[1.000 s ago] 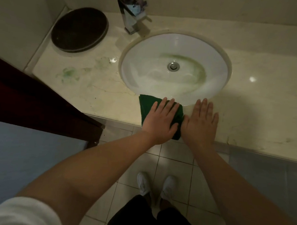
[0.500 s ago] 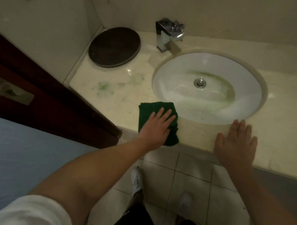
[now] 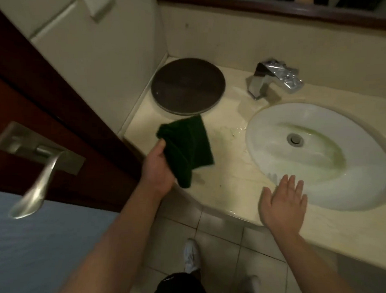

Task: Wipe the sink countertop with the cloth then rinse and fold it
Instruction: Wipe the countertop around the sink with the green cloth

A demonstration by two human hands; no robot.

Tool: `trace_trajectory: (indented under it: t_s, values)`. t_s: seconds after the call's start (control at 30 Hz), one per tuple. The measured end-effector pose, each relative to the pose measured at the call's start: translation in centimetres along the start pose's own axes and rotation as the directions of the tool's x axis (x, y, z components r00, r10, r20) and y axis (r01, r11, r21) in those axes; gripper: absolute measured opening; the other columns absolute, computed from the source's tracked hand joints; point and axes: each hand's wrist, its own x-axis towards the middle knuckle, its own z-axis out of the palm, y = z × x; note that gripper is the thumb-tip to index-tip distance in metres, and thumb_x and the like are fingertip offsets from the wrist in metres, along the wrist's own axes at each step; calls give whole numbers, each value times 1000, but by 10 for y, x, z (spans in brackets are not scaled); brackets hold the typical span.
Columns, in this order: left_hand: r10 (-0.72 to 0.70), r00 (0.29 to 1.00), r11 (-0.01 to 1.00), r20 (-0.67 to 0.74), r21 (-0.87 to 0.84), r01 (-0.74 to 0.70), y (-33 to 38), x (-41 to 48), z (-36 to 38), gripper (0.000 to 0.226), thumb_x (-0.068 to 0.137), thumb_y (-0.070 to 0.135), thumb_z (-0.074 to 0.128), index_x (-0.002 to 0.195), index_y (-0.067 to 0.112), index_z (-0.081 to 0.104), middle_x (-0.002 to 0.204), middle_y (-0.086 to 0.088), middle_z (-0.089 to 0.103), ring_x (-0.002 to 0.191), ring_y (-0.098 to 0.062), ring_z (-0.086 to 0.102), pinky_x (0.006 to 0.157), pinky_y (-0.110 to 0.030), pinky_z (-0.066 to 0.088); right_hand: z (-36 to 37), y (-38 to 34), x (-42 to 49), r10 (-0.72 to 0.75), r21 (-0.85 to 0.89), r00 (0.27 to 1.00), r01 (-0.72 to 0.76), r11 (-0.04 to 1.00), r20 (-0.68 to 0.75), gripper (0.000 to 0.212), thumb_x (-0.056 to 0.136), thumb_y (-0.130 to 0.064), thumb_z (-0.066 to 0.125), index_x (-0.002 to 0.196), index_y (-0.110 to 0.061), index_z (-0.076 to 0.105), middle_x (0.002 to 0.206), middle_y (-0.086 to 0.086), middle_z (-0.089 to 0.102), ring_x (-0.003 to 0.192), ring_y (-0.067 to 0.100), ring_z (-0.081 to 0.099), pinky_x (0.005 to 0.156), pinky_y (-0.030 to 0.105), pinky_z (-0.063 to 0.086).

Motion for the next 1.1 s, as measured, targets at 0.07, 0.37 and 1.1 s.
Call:
trace_trajectory:
  t_s: [0.07, 0.37, 1.1]
  values:
    - [101, 995, 994, -26, 36, -100, 28, 13, -19, 40, 101, 38, 35, 127, 16, 57, 127, -14, 61, 117, -30, 59, 93, -43, 48, 5, -3, -2, 20, -54, 1000, -20, 998, -3, 77, 91, -50, 19, 154, -5, 14, 162, 13, 14, 150, 29, 6, 121, 49, 8]
    - [77, 942, 242, 326, 911, -335, 14, 98, -47, 48, 96, 42, 28, 142, 35, 42, 155, 4, 34, 146, -18, 20, 121, -45, 8, 7, -4, 2, 50, -102, 999, -48, 994, 16, 75, 91, -49, 25, 153, -8, 20, 161, 11, 20, 150, 28, 12, 120, 49, 13]
    - [-34, 840, -532, 541, 702, -473, -126, 53, 30, 63, 96, 44, 25, 153, 20, 16, 162, -6, 12, 149, -26, 6, 121, -47, 11, 5, 0, 1, 0, -91, 1000, 3, 996, 28, 68, 96, -45, 26, 154, -10, 16, 162, 10, 18, 150, 29, 11, 120, 48, 12]
